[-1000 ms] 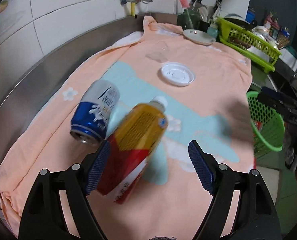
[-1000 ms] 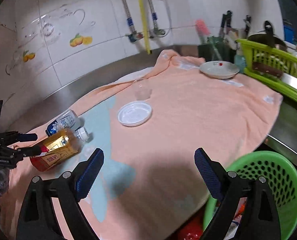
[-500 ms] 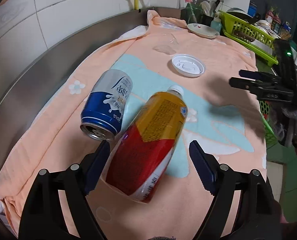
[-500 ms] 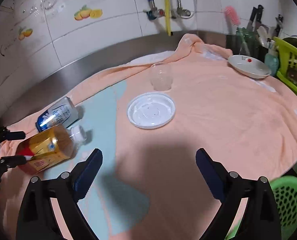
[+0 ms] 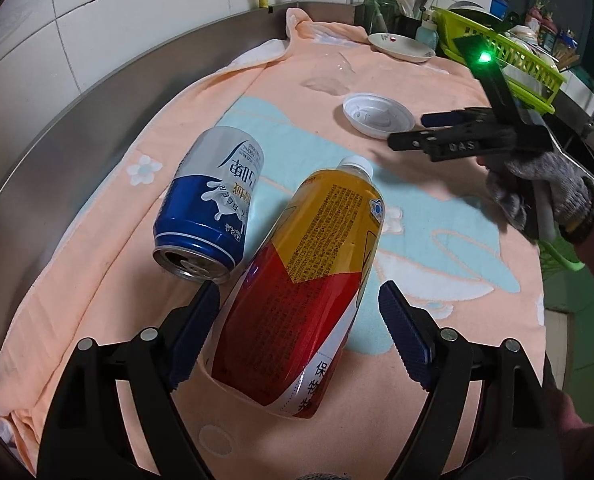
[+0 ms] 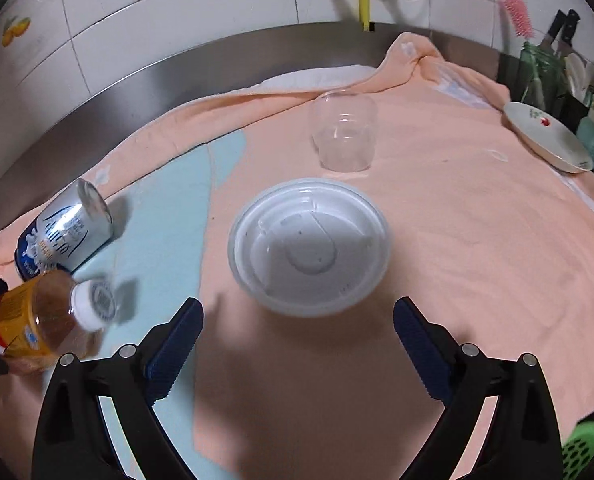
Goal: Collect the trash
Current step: 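Grasp the yellow bottle with the left gripper while the right gripper grasps the white lid, then carry the white lid over the green basket with the right gripper while the left gripper lifts the bottle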
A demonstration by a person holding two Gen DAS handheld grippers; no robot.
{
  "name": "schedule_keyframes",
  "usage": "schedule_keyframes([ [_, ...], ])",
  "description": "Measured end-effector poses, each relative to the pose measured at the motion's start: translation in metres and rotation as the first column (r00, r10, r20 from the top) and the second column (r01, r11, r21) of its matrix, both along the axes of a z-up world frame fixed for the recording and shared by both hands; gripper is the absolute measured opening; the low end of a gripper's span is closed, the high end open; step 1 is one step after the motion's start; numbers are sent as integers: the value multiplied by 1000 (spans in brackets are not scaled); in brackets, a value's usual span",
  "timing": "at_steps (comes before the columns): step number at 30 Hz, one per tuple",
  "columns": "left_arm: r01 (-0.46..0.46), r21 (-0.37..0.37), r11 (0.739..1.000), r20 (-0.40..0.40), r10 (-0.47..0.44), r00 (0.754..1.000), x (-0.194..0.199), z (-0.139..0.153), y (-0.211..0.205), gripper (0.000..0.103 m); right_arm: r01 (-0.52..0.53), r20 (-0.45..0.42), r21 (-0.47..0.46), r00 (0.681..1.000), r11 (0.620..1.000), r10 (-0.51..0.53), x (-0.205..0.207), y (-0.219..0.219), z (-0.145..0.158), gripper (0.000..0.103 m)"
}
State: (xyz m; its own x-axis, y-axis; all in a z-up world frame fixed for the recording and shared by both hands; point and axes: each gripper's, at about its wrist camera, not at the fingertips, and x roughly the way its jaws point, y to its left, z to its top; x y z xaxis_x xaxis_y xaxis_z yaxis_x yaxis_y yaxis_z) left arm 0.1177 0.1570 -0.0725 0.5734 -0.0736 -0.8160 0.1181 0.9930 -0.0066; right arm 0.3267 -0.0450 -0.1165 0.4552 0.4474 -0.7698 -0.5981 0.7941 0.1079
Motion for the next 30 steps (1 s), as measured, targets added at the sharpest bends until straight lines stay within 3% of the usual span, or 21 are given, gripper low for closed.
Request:
schedule_keyframes([
  [18,40,33,999,-68,-37,997,25,-19,-7,83,40,-21,-32,999,999,-41,38,25,-11,92],
  [30,12,50,999,-47,-10,999,25,-22,-9,77,43,21,-19,999,999,-43,17,11,-3,89],
])
